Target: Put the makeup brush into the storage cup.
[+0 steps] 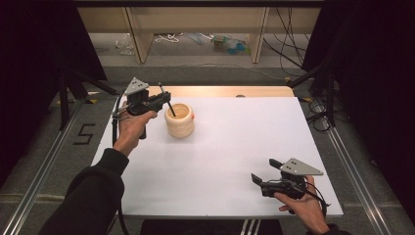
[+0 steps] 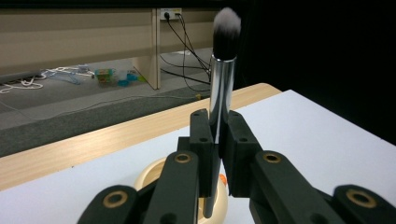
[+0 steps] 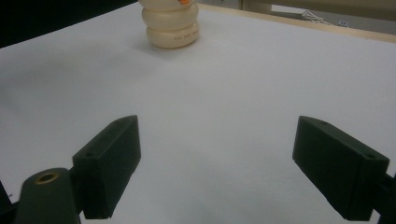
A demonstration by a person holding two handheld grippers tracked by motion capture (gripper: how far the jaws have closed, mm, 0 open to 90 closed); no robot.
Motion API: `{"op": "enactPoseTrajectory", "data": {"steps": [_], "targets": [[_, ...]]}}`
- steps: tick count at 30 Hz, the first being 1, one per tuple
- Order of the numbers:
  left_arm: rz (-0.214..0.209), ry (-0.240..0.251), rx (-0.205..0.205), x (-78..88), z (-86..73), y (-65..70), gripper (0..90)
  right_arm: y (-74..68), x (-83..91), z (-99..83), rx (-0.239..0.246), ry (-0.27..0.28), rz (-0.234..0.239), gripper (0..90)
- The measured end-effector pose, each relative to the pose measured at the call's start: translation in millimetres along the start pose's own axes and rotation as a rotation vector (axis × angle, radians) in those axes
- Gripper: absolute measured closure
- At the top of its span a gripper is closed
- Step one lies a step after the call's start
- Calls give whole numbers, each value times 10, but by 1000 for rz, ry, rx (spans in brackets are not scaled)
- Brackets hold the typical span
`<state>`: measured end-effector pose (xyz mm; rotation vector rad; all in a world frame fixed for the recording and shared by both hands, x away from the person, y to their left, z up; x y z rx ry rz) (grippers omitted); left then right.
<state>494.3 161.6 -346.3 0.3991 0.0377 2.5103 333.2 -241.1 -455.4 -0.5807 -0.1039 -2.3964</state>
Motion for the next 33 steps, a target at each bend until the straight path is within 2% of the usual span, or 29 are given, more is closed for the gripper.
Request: {"op": "enactPoseTrajectory", "data": {"steps": [3, 4, 7, 10, 11, 14, 16, 17, 19, 21, 24, 26, 31, 33], "targets": [[3, -3, -9, -41, 31, -3, 832, -2, -3, -2, -1, -6, 7, 160], [6, -4, -3, -53, 42, -3, 831, 8, -9, 1, 16, 8, 4, 160], [4, 5, 14, -89, 62, -19, 832, -4, -13, -1, 6, 7, 13, 160], [13, 1, 15, -132, 57, -36, 831, -3, -8, -1, 13, 2, 8, 160], [18, -3, 18, -142, 53, -44, 832, 8, -12, 2, 29, 13, 2, 160], [30, -5, 16, -186, 41, -76, 831, -2, -12, 0, 12, 6, 13, 160], [47, -8, -2, -222, 31, -98, 831, -2, -14, 0, 11, 6, 14, 160], [49, -11, -2, -239, 25, -108, 832, 8, -18, 3, 29, 17, 2, 160], [45, -17, 5, -275, 10, -127, 831, 0, -31, 0, 26, 25, 10, 160], [44, -22, 8, -308, -3, -132, 831, -2, -13, 3, 26, 2, 9, 160], [46, -31, 7, -362, -15, -134, 831, 1, -30, 0, 27, 25, 13, 161], [45, -32, 9, -395, -18, -130, 831, 2, -14, 0, 24, 3, 9, 160], [46, -46, -5, -463, -31, -96, 831, -6, -14, -1, 29, -12, 6, 161], [47, -55, -7, -487, -43, -89, 831, -16, -10, 0, 17, -18, 15, 161]]}}
Point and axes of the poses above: each handheld gripper's, and its own axes: x roughly backward along the jaws, z roughly out of its top, y roughly to its right, the point moved 2 cm from there along -x, roughly forward along the jaws, and after that the axes turned 1 degree about y, right-handed, at the moved point
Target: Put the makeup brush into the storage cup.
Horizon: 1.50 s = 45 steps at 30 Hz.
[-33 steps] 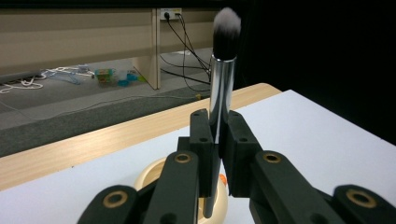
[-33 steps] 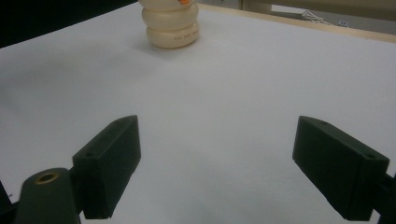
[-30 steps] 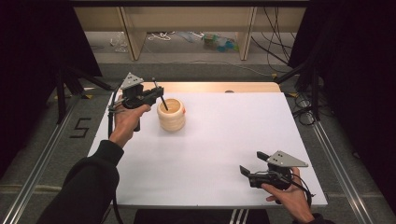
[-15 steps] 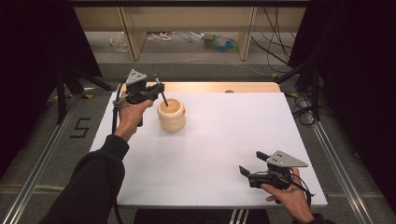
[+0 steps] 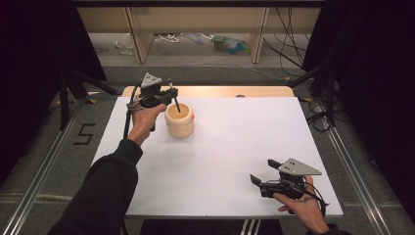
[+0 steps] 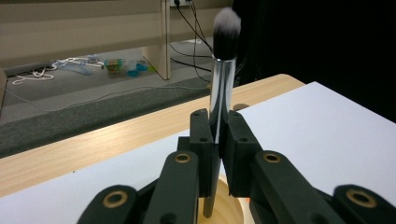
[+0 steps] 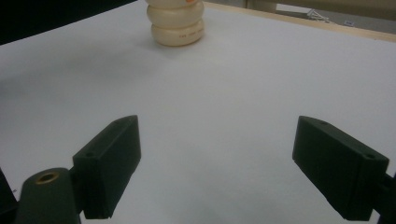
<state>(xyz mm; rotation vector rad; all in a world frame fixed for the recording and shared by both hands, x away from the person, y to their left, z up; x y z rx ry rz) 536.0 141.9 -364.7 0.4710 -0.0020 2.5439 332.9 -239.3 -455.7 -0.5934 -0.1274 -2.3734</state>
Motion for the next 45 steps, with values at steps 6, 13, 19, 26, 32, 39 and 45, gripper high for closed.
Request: {"op": "enactPoseTrajectory", "data": {"steps": [6, 13, 19, 26, 32, 39, 45], "targets": [[10, -23, 0, -91, -53, -11, 831, 3, 2, -1, 2, 0, 1, 161], [22, -47, 4, -173, -147, -18, 831, 1, -1, 1, 7, -8, 3, 162], [32, -76, 1, -223, -236, -36, 831, 2, 0, 0, 7, -8, 3, 162], [24, -100, -4, -266, -290, -29, 829, 1, -7, -1, 8, -3, 3, 162], [34, -134, 0, -273, -315, -36, 693, -5, -34, -4, 1, 23, 19, 162], [100, -88, 2, -160, -164, -26, 362, -9, -37, -6, 1, 18, 21, 163], [104, -77, 8, -41, -101, -22, 267, -4, -17, -5, 11, -8, 6, 163]]}}
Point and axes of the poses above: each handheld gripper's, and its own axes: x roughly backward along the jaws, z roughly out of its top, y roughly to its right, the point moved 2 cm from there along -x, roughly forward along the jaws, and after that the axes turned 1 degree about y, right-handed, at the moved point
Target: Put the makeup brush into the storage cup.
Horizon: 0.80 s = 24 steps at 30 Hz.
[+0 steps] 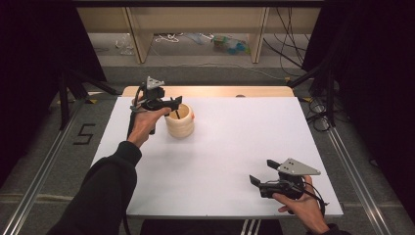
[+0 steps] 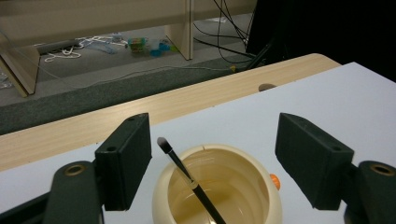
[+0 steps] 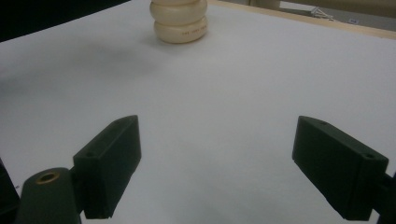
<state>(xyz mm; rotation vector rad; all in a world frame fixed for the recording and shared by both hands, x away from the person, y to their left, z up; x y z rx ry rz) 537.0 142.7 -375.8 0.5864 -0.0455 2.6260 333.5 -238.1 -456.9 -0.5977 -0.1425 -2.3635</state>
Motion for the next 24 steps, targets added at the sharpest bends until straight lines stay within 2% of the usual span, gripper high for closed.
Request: {"op": "enactPoseTrajectory", "data": {"steps": [4, 12, 16, 24], "targets": [[-9, -5, 12, 58, 2, -11, 238, 5, 0, 1, 9, 5, -5, 162], [-38, 18, 57, 207, 19, -26, 215, 1, 1, 1, 0, 2, -1, 162], [-52, 30, 56, 282, 1, -54, 207, 9, 0, 3, 13, 11, -9, 162], [-83, 35, 65, 426, -108, -67, 185, 2, 0, 2, -1, 1, -3, 163]]}}
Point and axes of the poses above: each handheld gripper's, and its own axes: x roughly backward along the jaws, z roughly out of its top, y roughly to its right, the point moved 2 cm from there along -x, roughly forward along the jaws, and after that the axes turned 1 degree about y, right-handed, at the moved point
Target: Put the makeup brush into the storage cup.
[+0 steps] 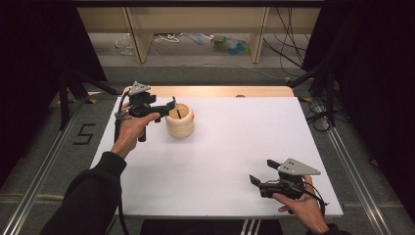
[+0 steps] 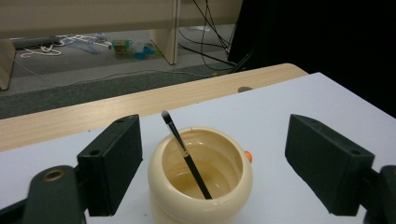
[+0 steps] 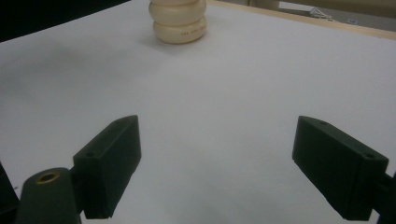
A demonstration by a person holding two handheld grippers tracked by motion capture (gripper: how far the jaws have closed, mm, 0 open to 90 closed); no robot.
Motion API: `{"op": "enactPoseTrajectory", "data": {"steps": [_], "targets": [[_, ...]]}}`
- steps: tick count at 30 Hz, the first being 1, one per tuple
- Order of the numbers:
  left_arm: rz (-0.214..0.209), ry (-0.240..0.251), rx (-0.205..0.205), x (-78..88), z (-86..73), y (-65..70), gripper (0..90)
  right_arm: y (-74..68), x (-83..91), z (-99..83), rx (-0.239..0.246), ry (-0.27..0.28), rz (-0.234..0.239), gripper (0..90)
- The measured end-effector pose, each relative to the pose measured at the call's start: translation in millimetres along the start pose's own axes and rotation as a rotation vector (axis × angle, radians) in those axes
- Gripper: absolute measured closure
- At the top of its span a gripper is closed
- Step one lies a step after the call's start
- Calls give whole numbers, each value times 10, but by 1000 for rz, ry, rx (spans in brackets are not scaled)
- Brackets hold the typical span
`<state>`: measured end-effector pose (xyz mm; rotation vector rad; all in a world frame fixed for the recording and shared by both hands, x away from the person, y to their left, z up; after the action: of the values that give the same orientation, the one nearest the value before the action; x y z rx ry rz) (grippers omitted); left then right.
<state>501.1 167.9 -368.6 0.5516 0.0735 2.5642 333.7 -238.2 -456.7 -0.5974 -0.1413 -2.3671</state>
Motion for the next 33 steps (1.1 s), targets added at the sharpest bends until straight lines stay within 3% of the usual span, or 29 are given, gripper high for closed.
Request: {"op": "enactPoseTrajectory", "data": {"steps": [8, 9, 11, 14, 20, 26, 28, 33], "targets": [[-51, 15, 15, 178, -186, 98, 178, -2, 4, 3, -5, -1, 1, 163], [-55, 22, 15, 196, -210, 110, 178, -4, -23, -1, -7, 26, 11, 163], [-67, 18, 16, 205, -265, 124, 178, -4, -22, 0, -7, 26, 11, 162], [-94, 28, -18, 220, -332, 140, 177, 2, -1, 2, 3, 4, -3, 162], [-110, 37, -5, 306, -460, 232, 175, 14, -8, 5, 18, 12, -15, 162], [-114, 21, -31, 377, -605, 264, 171, 6, 1, 11, 23, 10, -8, 163], [-125, 18, -65, 406, -646, 268, 170, 3, 8, 13, 19, 6, -3, 162], [-144, 22, -82, 482, -731, 278, 164, -7, 3, 14, 12, 10, 3, 162]]}}
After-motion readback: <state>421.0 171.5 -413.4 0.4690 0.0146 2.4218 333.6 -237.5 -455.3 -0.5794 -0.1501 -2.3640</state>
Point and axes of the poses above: each handheld gripper's, and its own axes: x roughly backward along the jaws, z roughly out of its top, y roughly to its right, the point moved 2 cm from there along -x, roughly forward along the jaws, and after that the axes turned 1 degree about y, right-handed, at the moved point
